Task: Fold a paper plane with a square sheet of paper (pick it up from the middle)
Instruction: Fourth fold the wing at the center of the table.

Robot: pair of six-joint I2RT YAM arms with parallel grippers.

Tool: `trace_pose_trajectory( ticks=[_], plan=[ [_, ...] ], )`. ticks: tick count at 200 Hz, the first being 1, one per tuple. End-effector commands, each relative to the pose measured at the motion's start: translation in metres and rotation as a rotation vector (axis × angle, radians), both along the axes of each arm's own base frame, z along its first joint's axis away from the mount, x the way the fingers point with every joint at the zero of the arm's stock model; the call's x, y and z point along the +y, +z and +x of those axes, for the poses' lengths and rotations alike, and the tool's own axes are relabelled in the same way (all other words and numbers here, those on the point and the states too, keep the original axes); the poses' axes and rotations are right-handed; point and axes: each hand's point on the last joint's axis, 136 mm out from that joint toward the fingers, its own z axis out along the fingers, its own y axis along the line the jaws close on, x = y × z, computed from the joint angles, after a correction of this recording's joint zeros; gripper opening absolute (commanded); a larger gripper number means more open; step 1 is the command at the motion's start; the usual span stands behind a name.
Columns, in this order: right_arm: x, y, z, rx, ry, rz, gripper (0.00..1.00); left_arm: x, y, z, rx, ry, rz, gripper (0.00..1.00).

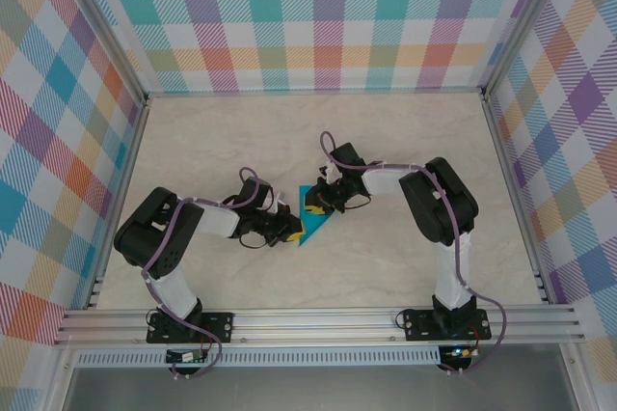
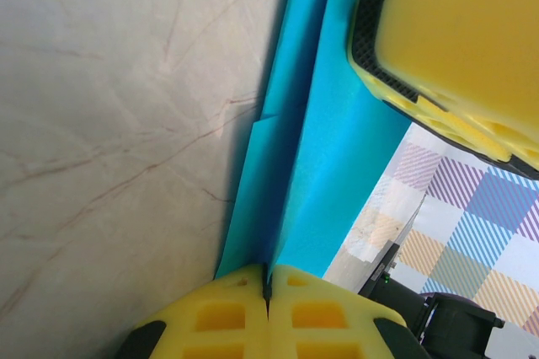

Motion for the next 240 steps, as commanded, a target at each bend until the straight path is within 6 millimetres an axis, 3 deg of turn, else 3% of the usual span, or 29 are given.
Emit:
trace_pose_trajectory(
  ticks=[1,50,90,149,240],
  plan=[
    [-0.007,-0.017,-0.003,0.021,0.007,-0.076,0.18,0.032,-0.06,-0.023,0.131,0.051,0.212,0.02],
    [-0.012,-0.037,-0.011,0.075,0.013,-0.108,0.17,0.03,-0.053,-0.022,0.113,0.032,0.208,0.13],
    [-0.015,-0.044,-0.016,0.087,0.019,-0.122,0.17,0.023,-0.029,-0.016,0.056,0.019,0.165,0.2],
    [-0.019,-0.051,-0.019,0.092,0.023,-0.143,0.17,0.022,-0.016,-0.021,0.024,-0.014,0.183,0.16],
    [-0.027,-0.064,-0.025,0.11,0.017,-0.179,0.16,0.016,-0.024,-0.039,0.055,-0.108,0.19,0.06]
  ],
)
